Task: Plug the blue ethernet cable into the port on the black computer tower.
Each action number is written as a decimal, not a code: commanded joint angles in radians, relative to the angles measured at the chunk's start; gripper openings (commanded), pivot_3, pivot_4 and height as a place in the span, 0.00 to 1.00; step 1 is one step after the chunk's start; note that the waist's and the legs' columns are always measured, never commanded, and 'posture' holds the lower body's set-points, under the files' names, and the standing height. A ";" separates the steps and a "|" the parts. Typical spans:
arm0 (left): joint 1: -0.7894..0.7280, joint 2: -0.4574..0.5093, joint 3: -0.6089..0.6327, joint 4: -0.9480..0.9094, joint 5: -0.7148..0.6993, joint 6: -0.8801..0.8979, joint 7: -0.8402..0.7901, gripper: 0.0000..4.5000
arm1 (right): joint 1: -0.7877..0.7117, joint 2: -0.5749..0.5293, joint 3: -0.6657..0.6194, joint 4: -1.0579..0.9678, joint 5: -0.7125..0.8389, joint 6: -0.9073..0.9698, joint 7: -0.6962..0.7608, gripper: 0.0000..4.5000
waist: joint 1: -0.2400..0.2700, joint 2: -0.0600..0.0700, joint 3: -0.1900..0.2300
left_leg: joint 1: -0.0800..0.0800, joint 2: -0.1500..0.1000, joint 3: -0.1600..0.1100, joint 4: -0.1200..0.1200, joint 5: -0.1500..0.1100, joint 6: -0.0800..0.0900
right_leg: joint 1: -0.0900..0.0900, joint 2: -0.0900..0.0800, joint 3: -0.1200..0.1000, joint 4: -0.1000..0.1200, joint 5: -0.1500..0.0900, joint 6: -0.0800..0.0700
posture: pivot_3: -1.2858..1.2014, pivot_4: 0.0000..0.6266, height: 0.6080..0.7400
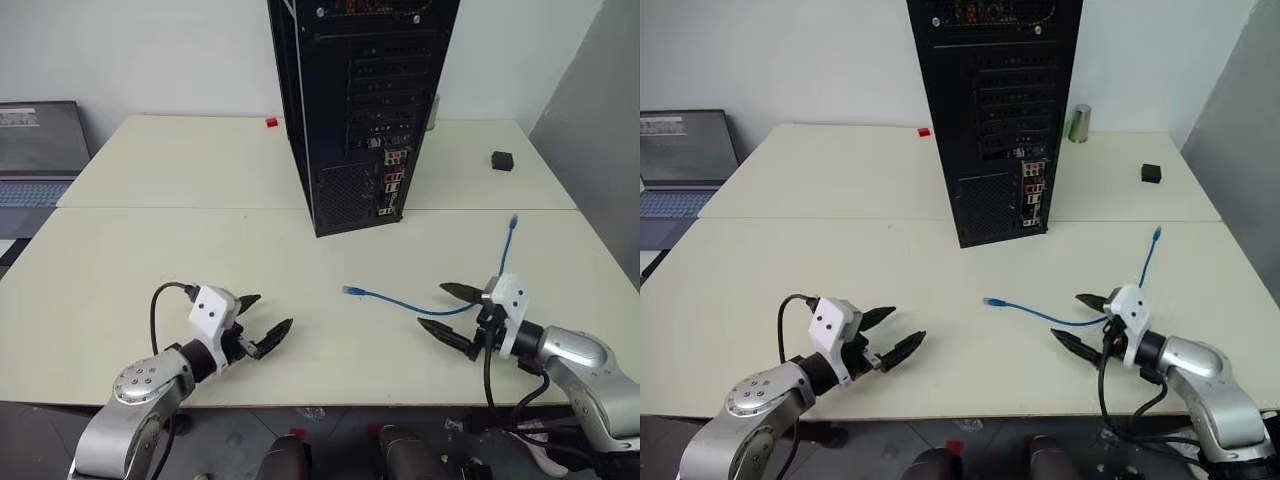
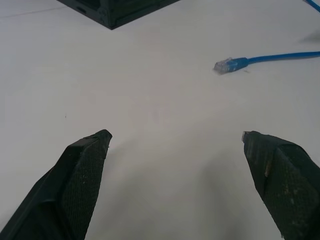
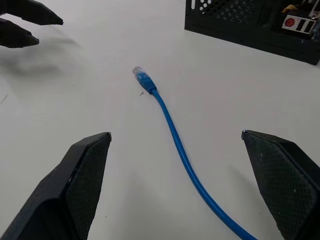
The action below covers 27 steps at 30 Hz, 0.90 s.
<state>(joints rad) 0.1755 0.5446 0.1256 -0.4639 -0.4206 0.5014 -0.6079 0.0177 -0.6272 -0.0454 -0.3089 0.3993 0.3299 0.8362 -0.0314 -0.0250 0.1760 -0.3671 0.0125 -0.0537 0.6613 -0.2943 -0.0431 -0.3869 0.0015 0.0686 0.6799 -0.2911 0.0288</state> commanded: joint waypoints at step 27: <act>0.072 0.022 0.004 -0.135 0.014 -0.021 0.012 1.00 | -0.159 -0.011 0.139 0.052 -0.054 0.053 0.051 0.99 | 0.000 -0.002 0.002 | 0.000 0.000 0.000 0.000 0.000 0.000 | 0.000 0.000 0.000 0.000 0.000 0.000 | 0.52 0.24 1.00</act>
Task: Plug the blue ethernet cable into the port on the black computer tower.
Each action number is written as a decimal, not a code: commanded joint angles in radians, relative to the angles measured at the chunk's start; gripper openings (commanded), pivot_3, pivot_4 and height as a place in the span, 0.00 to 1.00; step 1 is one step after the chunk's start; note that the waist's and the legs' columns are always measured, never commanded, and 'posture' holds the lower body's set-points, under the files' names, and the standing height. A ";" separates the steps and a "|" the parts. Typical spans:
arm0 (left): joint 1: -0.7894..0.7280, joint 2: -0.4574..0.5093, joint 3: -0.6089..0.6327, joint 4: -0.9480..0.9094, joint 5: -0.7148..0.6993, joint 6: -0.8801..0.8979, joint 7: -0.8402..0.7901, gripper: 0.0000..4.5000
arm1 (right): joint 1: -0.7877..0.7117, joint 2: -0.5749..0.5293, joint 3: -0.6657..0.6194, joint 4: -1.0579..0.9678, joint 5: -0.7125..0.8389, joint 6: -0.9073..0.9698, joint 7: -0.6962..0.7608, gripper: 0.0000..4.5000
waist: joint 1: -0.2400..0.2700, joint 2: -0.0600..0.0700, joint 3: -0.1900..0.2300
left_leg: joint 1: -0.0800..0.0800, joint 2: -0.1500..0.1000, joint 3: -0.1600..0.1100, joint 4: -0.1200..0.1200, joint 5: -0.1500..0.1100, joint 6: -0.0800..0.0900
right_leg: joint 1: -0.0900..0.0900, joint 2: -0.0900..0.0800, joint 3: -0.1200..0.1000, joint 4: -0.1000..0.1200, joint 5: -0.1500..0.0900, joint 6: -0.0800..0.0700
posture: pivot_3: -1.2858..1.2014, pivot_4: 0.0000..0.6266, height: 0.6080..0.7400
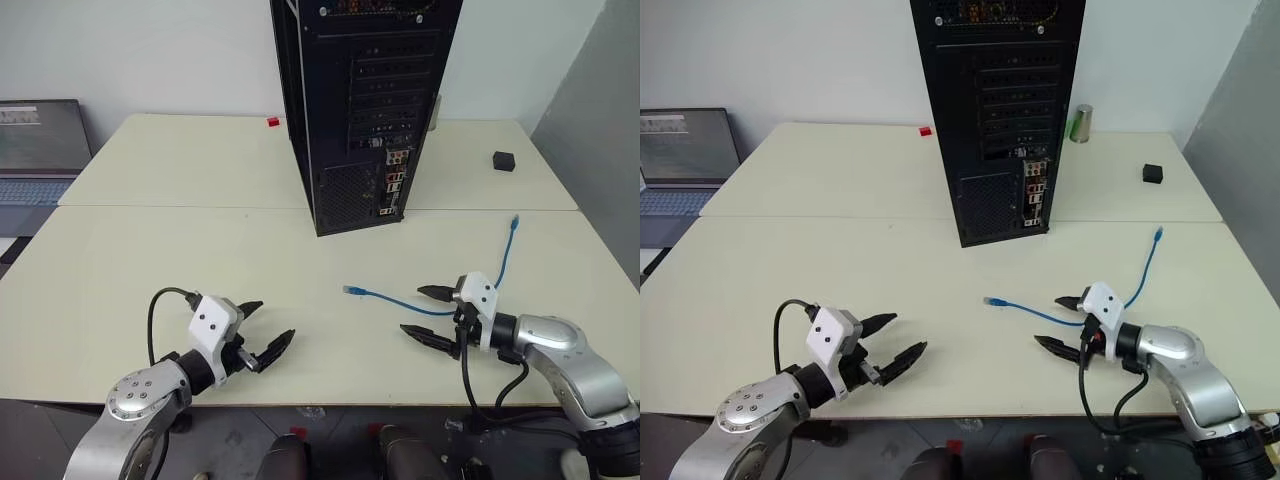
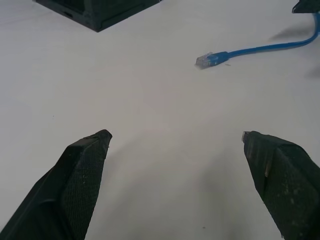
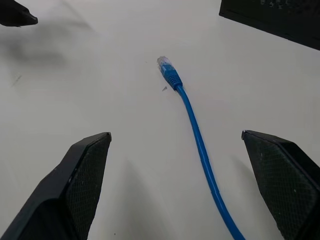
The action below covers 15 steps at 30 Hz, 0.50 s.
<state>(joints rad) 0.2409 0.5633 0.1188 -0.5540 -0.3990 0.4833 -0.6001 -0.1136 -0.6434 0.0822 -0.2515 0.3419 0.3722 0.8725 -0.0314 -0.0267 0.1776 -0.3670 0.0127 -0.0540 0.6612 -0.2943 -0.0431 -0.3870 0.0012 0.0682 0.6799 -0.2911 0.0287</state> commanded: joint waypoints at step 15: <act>-0.024 0.063 0.003 0.002 -0.003 0.007 -0.063 1.00 | -0.291 0.185 0.219 0.332 -0.169 -0.092 0.022 0.99 | -0.002 0.000 0.002 | 0.000 0.000 0.000 0.000 0.000 0.000 | -0.001 0.000 -0.001 0.000 0.002 -0.004 | 0.52 0.24 1.00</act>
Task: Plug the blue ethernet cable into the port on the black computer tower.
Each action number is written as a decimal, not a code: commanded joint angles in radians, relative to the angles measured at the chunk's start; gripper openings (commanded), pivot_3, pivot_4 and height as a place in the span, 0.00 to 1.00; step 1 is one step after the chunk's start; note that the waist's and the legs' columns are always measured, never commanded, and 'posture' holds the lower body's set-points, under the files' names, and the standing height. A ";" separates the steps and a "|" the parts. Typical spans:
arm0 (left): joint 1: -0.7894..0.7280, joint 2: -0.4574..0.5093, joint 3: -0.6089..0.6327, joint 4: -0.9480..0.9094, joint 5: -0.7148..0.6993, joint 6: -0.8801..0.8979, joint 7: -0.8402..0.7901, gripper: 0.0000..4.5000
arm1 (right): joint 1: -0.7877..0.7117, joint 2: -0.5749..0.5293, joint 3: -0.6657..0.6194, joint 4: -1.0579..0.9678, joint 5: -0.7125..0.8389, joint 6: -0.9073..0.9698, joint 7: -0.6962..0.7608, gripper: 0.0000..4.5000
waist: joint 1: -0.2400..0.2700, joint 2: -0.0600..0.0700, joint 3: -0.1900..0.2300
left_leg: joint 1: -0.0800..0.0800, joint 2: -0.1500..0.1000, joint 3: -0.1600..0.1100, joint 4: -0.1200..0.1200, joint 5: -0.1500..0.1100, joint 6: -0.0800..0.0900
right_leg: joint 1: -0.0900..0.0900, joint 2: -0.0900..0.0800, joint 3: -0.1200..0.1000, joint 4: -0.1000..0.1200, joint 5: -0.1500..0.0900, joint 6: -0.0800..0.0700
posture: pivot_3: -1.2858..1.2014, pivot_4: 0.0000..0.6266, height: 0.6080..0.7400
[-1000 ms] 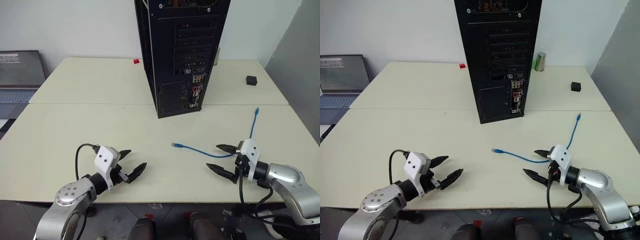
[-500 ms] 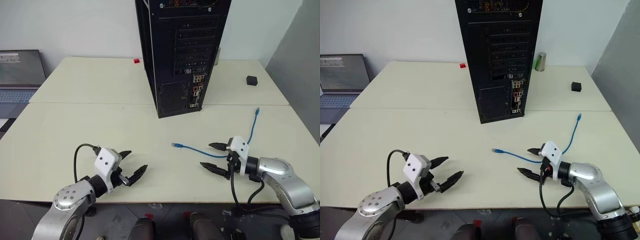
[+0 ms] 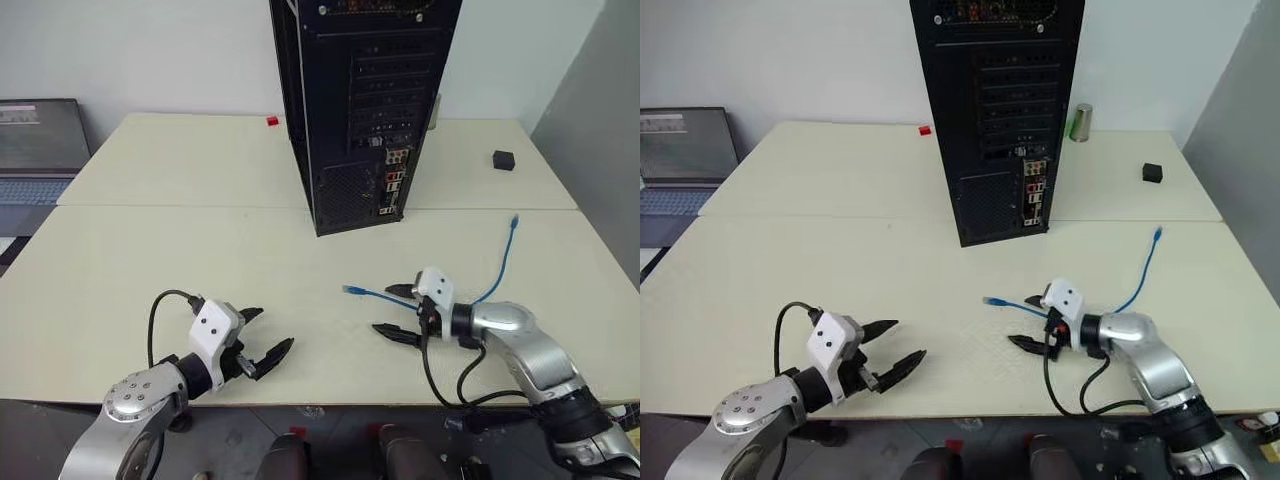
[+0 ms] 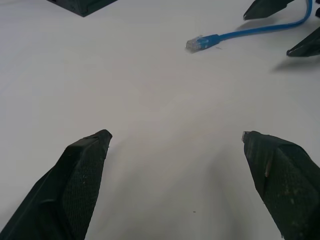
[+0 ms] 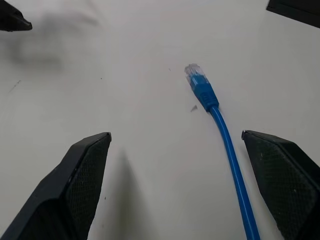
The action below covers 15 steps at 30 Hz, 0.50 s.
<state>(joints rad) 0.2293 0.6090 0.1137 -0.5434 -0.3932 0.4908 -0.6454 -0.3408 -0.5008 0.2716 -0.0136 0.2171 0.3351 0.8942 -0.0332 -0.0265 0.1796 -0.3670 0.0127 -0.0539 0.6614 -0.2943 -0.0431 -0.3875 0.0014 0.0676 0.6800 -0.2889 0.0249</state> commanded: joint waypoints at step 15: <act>-0.027 0.038 0.017 -0.008 -0.026 0.014 -0.048 1.00 | -0.164 0.060 0.025 0.315 -0.125 -0.170 0.057 0.64 | 0.001 0.000 0.000 | 0.000 0.000 -0.001 0.000 0.000 0.000 | 0.001 -0.001 -0.001 0.000 0.000 0.000 | 0.52 0.24 1.00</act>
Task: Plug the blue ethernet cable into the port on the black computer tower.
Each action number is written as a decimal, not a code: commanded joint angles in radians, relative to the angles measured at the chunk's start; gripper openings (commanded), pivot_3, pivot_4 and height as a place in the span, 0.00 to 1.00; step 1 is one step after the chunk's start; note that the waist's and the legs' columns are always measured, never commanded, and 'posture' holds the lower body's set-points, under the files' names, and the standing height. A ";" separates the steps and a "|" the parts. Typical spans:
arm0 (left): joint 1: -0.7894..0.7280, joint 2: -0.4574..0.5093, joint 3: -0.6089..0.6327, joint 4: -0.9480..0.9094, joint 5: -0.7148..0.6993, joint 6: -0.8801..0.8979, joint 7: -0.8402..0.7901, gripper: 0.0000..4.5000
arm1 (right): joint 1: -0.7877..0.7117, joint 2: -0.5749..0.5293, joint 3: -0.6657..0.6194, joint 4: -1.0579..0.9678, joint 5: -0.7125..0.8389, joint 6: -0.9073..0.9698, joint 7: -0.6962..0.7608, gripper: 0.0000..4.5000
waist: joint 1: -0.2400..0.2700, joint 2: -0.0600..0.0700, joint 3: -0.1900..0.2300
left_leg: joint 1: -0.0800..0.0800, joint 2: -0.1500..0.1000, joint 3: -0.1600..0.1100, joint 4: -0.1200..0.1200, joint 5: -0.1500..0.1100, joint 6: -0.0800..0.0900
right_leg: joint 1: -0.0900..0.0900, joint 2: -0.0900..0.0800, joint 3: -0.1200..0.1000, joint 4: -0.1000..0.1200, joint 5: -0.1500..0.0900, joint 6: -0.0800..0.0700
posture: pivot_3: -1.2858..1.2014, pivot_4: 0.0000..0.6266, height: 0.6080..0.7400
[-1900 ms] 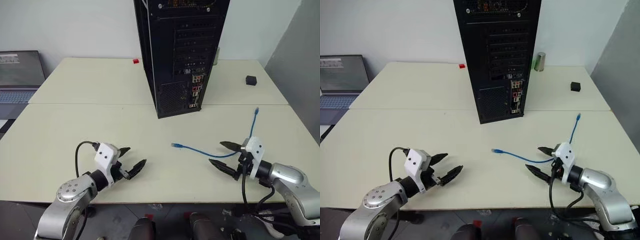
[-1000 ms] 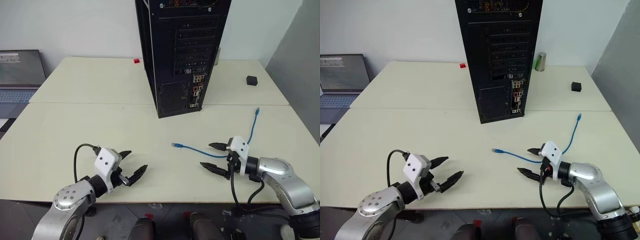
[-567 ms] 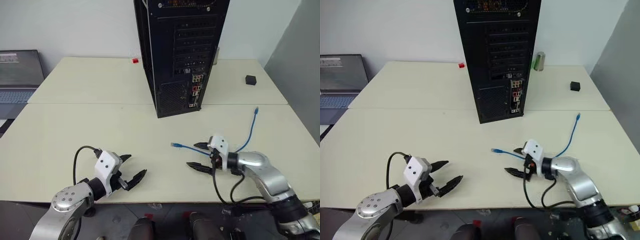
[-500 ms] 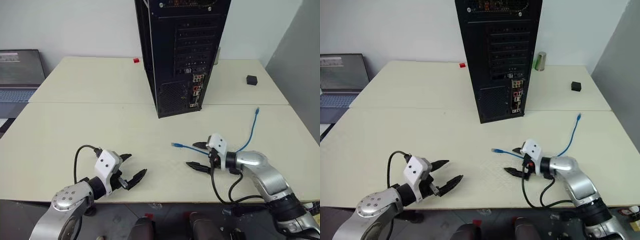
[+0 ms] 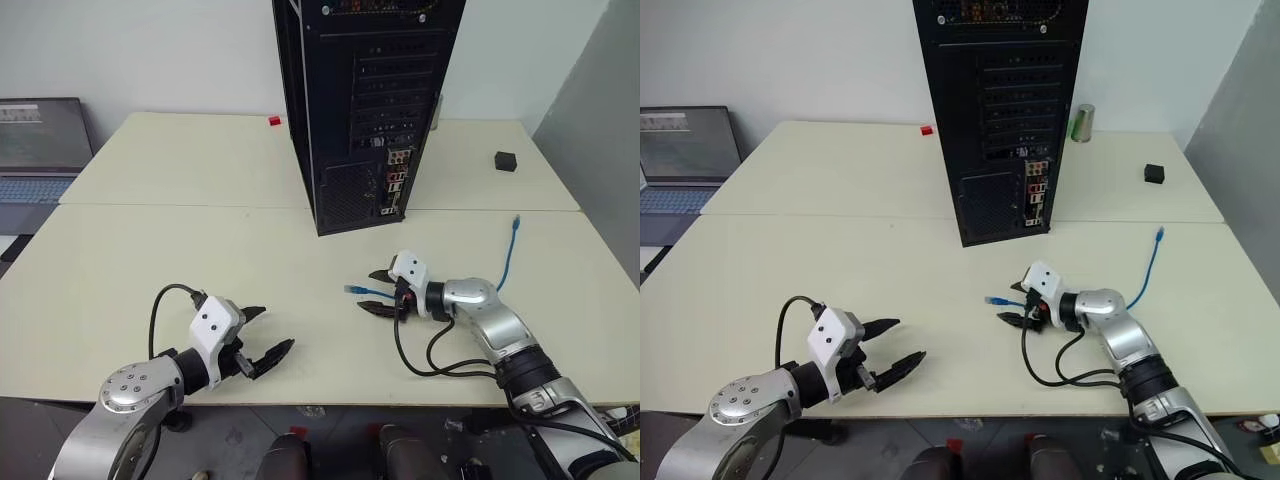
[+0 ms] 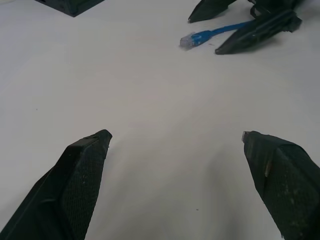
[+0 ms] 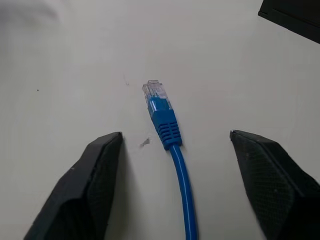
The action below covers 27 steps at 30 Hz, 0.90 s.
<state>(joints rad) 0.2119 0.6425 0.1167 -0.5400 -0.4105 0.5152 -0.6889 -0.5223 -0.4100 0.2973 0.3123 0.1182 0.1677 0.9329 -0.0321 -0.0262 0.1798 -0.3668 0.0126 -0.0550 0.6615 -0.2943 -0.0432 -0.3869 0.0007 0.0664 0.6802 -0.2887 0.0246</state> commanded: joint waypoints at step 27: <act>-0.253 -0.024 -0.192 0.143 0.055 -0.093 -0.106 1.00 | 0.138 -0.126 0.022 -0.505 0.011 0.165 0.080 0.00 | -0.001 0.001 0.001 | -0.001 0.000 -0.001 0.000 0.000 0.000 | 0.000 -0.001 -0.001 0.000 0.000 0.000 | 0.52 0.24 1.00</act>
<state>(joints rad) -0.0025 0.6067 -0.0511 -0.4097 -0.3680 0.4589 -0.7480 -0.3763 -0.5387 0.3193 -0.1355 0.1040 0.3032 1.0026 -0.0333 -0.0254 0.1804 -0.3677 0.0121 -0.0565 0.6612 -0.2943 -0.0433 -0.3873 0.0000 0.0650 0.6801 -0.2887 0.0246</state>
